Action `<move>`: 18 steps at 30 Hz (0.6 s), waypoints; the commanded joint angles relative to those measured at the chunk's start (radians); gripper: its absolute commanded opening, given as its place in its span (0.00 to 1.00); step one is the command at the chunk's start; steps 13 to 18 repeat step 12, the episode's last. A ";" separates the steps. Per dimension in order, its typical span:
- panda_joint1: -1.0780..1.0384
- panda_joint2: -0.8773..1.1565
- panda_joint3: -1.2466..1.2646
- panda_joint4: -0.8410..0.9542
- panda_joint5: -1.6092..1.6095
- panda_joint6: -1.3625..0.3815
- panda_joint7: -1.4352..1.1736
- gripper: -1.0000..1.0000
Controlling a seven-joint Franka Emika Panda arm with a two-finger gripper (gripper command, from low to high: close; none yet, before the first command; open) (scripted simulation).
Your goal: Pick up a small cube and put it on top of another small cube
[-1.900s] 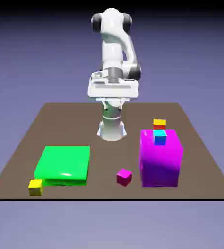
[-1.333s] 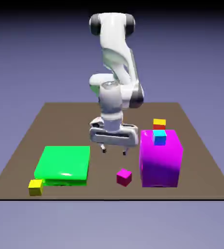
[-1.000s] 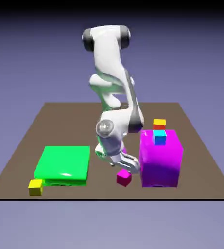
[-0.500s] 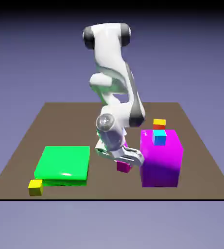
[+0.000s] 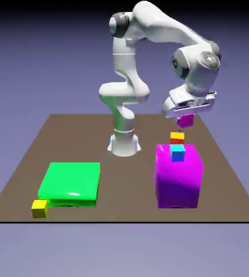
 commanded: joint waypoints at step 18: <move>0.000 0.000 0.000 0.000 -0.002 0.000 0.000 1.00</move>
